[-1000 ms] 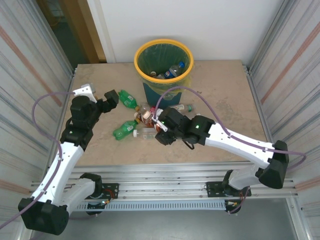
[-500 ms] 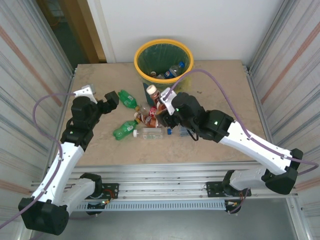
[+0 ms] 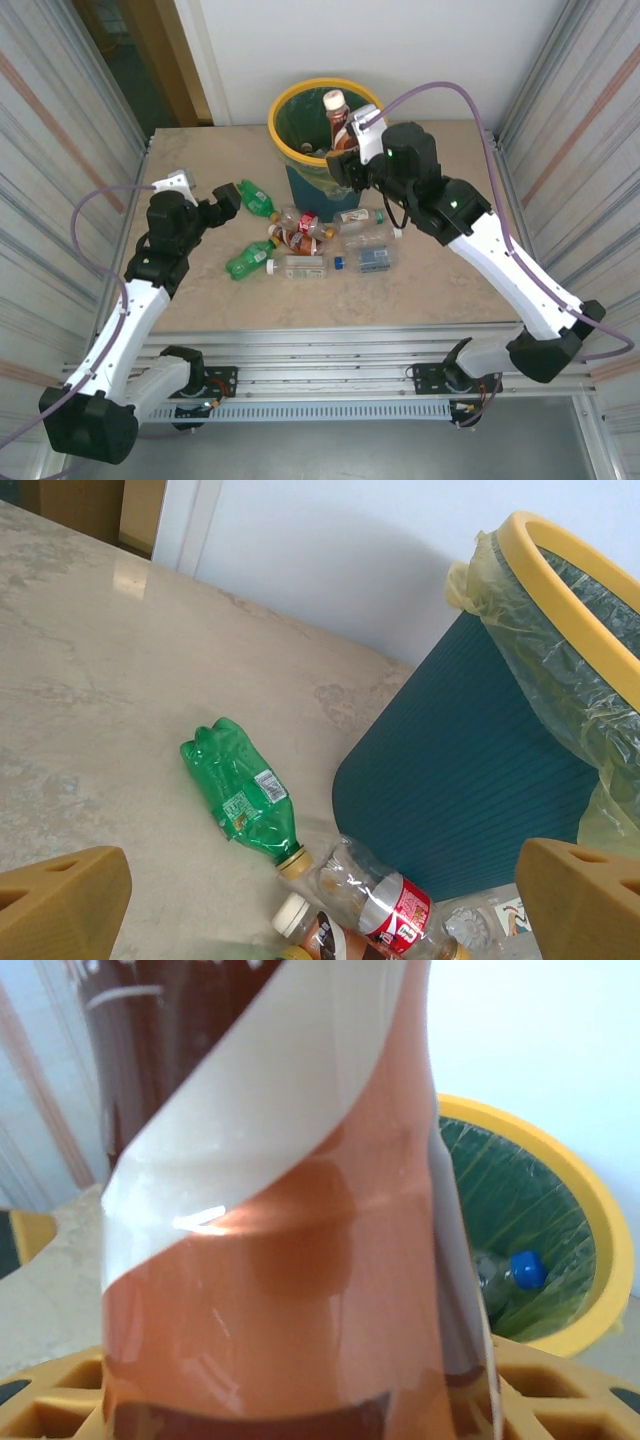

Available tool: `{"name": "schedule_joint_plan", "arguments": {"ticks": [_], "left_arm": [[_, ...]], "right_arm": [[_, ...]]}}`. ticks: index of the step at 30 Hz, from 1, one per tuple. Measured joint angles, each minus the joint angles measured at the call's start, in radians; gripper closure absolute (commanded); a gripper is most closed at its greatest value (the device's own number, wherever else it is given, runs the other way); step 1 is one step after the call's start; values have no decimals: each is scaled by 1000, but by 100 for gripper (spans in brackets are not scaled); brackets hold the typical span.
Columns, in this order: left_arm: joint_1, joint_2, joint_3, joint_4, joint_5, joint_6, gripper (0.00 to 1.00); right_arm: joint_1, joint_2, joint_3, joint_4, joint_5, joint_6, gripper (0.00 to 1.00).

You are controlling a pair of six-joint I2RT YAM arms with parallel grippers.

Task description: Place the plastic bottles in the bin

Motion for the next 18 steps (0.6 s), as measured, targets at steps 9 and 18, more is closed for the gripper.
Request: {"name": "schedule_joint_plan", "arguments": {"ticks": [9, 18], "left_arm": [[0, 11, 0, 1, 12, -8, 1], [0, 22, -3, 1, 18, -10, 1]], "right_arm": [[-96, 155, 104, 15, -93, 4, 66], [-171, 317, 262, 14, -183, 33, 65]]}}
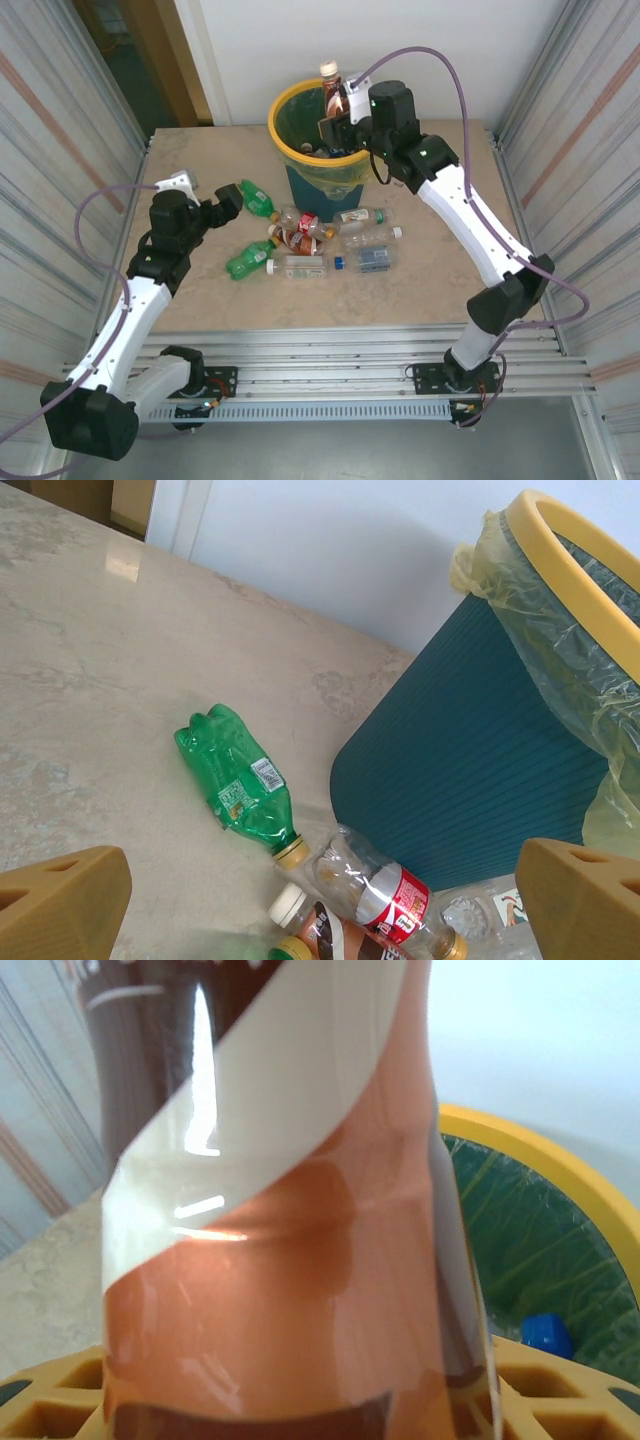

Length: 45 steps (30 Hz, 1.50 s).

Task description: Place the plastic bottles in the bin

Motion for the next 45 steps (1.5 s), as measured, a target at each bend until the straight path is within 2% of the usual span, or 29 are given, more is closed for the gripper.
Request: {"name": "schedule_joint_plan", "arguments": {"ticks": [14, 20, 29, 41, 45], "left_arm": [[0, 25, 0, -1, 0, -5, 1], [2, 35, 0, -1, 0, -5, 1], [5, 54, 0, -1, 0, -5, 1], [6, 56, 0, -1, 0, -5, 1], [6, 56, 0, -1, 0, -6, 1]], "right_arm": [[-25, 324, 306, -81, -100, 27, 61], [-33, 416, 369, -129, -133, 45, 58], [-45, 462, 377, -162, -181, 71, 50], [-45, 481, 384, -166, -207, 85, 26], [-45, 482, 388, -167, -208, 84, 23]]}}
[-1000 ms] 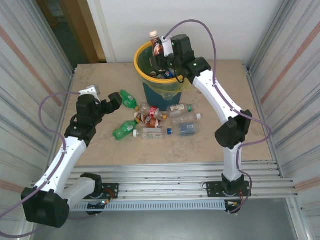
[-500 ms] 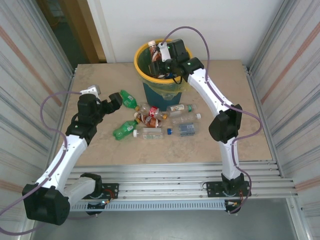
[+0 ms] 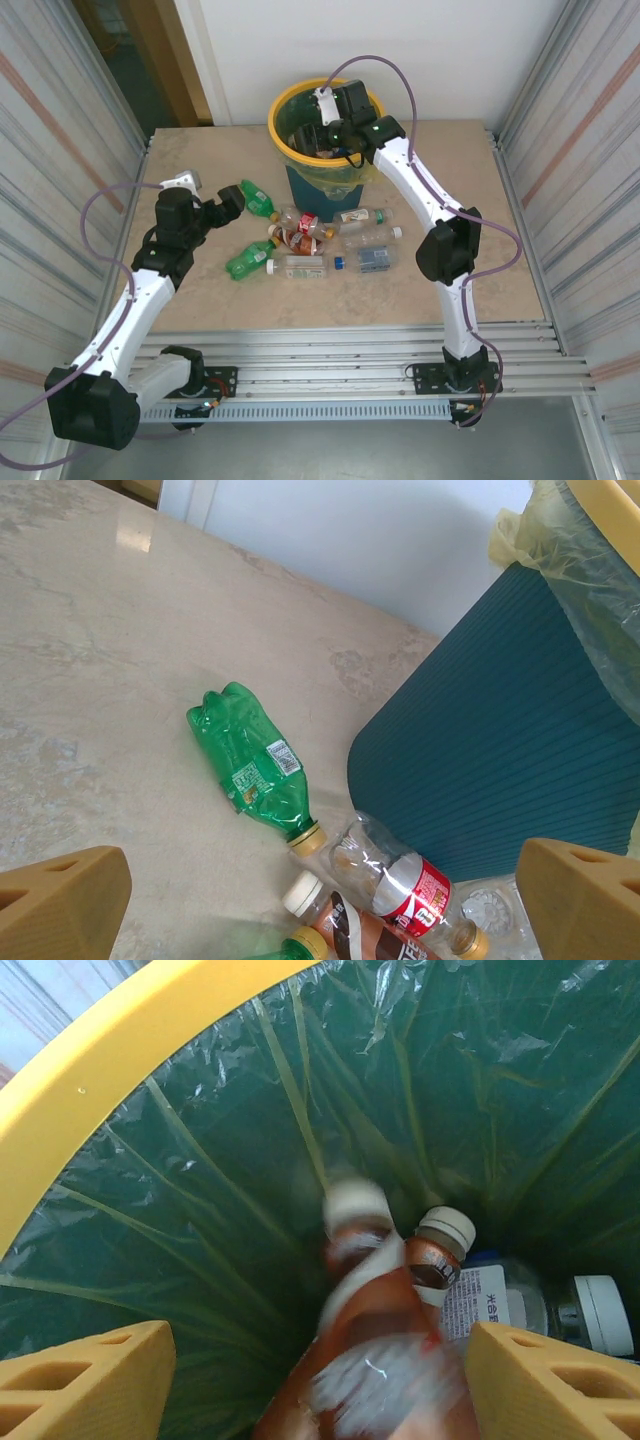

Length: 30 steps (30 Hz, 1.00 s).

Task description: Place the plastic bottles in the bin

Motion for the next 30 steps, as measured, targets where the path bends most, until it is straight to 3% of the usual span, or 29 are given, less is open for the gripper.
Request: {"name": "schedule_joint_plan", "arguments": {"ticks": [18, 20, 30], "left_arm": [[20, -5, -4, -1, 0, -1, 1], [24, -6, -8, -3, 0, -1, 1], [40, -10, -14, -8, -1, -7, 1]], "right_arm": [[-3, -28, 72, -32, 45, -12, 7], [-5, -50, 72, -40, 67, -16, 1], [-11, -265, -27, -19, 185, -35, 2]]}}
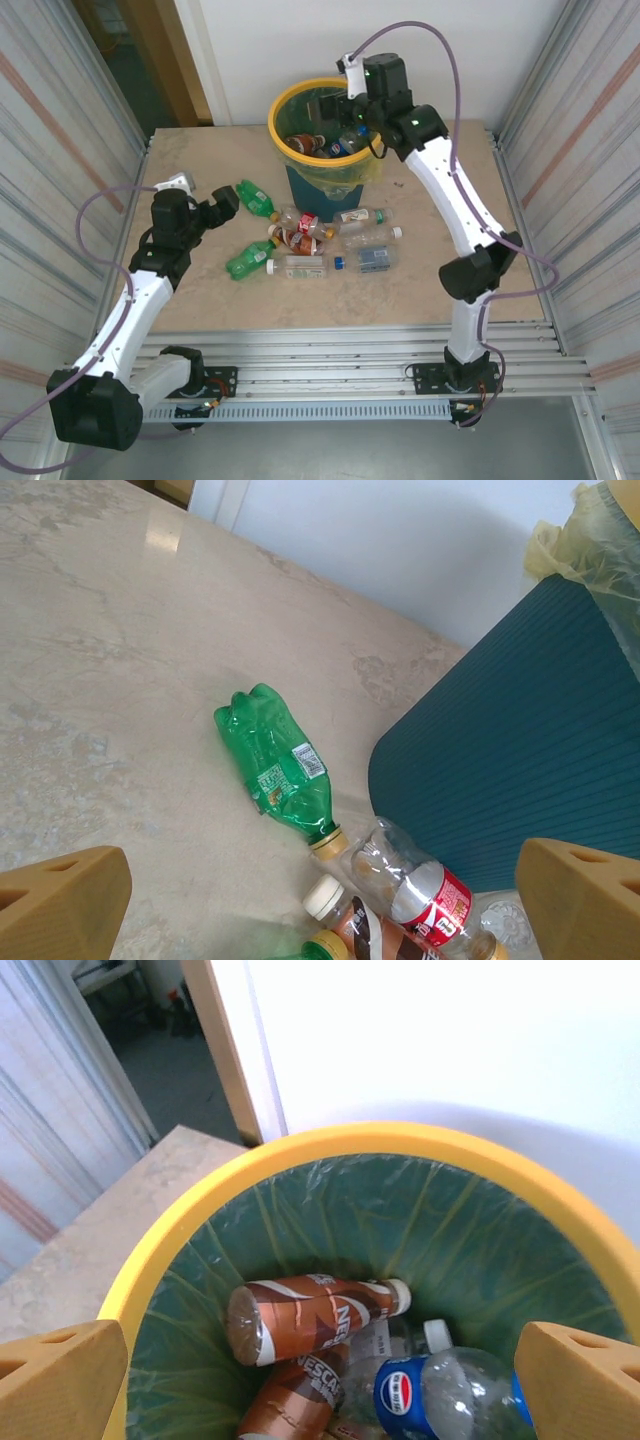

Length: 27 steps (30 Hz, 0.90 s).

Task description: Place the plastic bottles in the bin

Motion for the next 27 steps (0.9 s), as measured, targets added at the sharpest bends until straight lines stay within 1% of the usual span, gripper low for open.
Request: {"name": "schedule_joint_plan", "arguments": {"ticks": [6, 12, 15, 21, 27], "left_arm": [[0, -13, -2, 0, -3, 0, 1], [2, -20, -4, -5, -27, -3, 1], [6, -20, -4, -5, -36, -5, 1], [6, -13, -4, -11, -37, -9, 1], [6, 16, -4, -11, -46, -18, 1]], "right_arm": [[-2, -161, -188, 63, 77, -1, 2], [-24, -334, -432, 125, 190, 5, 2], [-53, -437, -561, 144, 241, 26, 2], [-138, -652, -788, 167, 305, 82, 2], [-160, -828, -997, 168, 367, 123, 2]]}}
